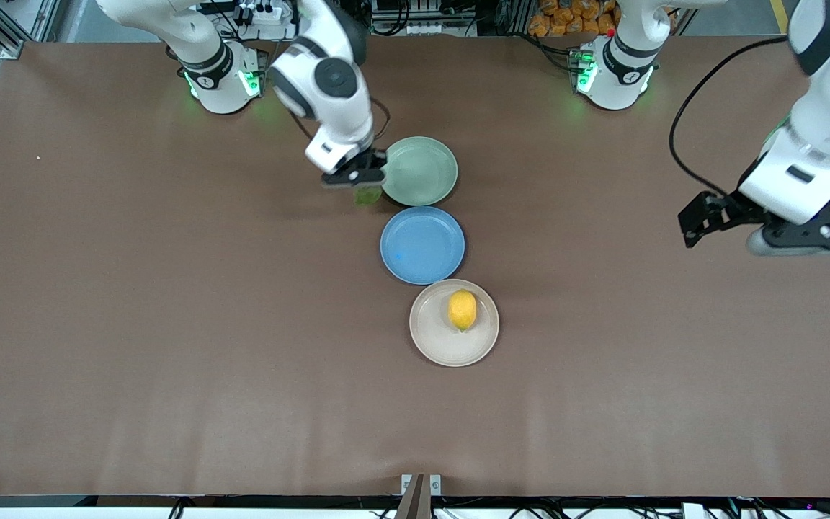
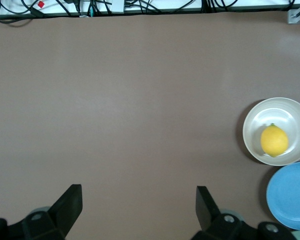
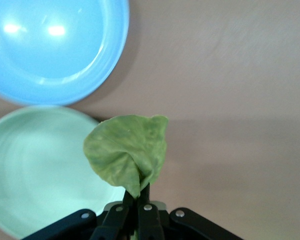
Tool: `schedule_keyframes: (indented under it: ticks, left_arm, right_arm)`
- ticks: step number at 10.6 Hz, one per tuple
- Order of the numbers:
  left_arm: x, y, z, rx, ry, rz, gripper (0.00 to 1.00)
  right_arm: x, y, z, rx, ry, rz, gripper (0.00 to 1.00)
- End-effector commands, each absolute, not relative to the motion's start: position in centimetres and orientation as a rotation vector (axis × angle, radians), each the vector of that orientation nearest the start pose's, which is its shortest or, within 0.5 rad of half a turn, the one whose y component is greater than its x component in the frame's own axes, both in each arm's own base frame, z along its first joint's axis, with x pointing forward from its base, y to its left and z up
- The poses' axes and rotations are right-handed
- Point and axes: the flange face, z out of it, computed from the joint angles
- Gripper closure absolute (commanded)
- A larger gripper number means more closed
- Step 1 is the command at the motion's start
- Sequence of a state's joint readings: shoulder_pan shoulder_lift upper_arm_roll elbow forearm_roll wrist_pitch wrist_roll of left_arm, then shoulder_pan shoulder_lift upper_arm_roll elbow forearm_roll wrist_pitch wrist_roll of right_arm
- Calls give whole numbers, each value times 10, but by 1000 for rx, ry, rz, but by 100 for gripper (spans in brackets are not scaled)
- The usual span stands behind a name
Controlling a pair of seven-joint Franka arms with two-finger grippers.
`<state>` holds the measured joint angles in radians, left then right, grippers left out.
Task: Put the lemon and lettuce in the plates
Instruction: 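Carry the lettuce to the green plate while the left gripper withdraws, then lower the lettuce onto the green plate and open the right gripper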
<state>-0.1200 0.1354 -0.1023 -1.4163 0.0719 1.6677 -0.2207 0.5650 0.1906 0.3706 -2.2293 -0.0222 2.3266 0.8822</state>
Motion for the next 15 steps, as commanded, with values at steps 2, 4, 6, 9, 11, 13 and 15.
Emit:
schedule_keyframes:
  ticks: [2,4,6,9,11,13,15]
  left_arm:
    - [578,-101,632,-3155,-21,-91,0]
    - [572,-83,638,-3164,65,-74,0]
    - [567,-71,641,-3205,20,-43,0]
    - [567,-59,643,-3229,-17,-36,0]
    - [565,-56,646,-3220,-23,-45,0]
    - [563,-56,651,-3181,-13,-67,0]
    - [564,-61,649,-3166,-18,-64,0]
  right_arm:
    - [289,489,264,-3167,-6,219,100]
    - [287,509,251,-3160,15,252,100]
    - [293,518,244,-3154,56,260,99]
    - [291,521,247,-3154,52,256,0]
    - [296,517,250,-3167,66,269,0]
    - [310,509,263,-3179,76,271,0]
    - [334,485,281,-3205,66,290,0]
